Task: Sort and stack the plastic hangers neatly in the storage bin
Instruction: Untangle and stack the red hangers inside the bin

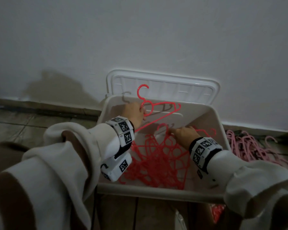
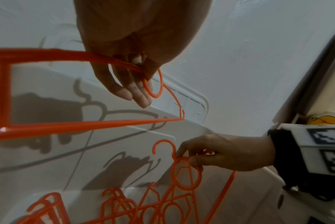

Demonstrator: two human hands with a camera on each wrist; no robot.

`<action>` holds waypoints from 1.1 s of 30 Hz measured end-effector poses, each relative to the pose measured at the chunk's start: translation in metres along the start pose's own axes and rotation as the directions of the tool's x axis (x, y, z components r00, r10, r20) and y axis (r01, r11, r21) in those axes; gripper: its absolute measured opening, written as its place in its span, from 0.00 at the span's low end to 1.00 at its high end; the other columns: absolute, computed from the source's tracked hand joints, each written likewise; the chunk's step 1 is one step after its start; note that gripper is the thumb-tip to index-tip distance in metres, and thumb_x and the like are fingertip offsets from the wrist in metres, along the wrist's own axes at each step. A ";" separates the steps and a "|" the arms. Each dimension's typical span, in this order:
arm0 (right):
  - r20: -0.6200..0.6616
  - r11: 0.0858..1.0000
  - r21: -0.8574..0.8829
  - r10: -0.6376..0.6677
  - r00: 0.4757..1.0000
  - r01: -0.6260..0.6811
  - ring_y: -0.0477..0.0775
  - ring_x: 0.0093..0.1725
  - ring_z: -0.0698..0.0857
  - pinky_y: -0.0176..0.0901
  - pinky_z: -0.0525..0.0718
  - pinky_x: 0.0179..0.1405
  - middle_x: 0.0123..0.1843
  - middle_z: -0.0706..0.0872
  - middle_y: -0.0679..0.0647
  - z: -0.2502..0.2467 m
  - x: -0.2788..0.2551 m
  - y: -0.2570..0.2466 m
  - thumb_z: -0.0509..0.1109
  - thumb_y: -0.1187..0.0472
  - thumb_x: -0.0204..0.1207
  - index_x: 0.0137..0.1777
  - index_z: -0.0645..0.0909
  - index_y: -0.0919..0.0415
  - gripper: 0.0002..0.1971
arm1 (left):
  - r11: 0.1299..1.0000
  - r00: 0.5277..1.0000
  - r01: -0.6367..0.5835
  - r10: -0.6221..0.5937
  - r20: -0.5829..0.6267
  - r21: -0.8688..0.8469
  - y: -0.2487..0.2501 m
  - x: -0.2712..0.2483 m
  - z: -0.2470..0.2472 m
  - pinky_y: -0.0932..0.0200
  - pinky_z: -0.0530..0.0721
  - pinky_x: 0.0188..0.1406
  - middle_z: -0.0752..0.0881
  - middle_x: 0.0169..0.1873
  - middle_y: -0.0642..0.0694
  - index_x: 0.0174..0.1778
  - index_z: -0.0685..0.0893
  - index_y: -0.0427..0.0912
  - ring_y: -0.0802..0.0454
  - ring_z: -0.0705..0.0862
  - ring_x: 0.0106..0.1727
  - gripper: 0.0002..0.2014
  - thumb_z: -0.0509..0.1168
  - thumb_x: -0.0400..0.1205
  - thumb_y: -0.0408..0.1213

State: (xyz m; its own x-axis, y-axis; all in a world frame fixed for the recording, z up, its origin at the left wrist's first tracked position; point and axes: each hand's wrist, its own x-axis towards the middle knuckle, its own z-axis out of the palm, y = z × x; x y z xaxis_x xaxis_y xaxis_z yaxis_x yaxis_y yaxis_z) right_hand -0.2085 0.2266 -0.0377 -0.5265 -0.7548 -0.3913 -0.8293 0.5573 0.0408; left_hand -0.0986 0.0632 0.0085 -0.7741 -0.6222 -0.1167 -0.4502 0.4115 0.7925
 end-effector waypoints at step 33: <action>-0.218 0.889 0.396 0.336 0.916 -0.232 0.62 0.62 0.81 0.57 0.63 0.68 0.59 0.85 0.59 -0.024 -0.005 0.026 0.53 0.61 0.81 0.64 0.75 0.49 0.16 | 0.882 0.886 0.220 -0.359 0.293 0.416 -0.017 -0.031 0.015 0.51 0.74 0.69 0.70 0.73 0.34 0.78 0.55 0.29 0.39 0.71 0.73 0.51 0.78 0.68 0.46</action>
State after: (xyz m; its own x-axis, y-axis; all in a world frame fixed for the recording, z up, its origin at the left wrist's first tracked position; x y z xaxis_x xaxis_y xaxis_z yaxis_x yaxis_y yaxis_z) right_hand -0.2316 0.2363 -0.0128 -0.8017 -0.5799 -0.1449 -0.5409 0.8070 -0.2368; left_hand -0.0732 0.0855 -0.0104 -0.6545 -0.5039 -0.5636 -0.7528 0.5035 0.4241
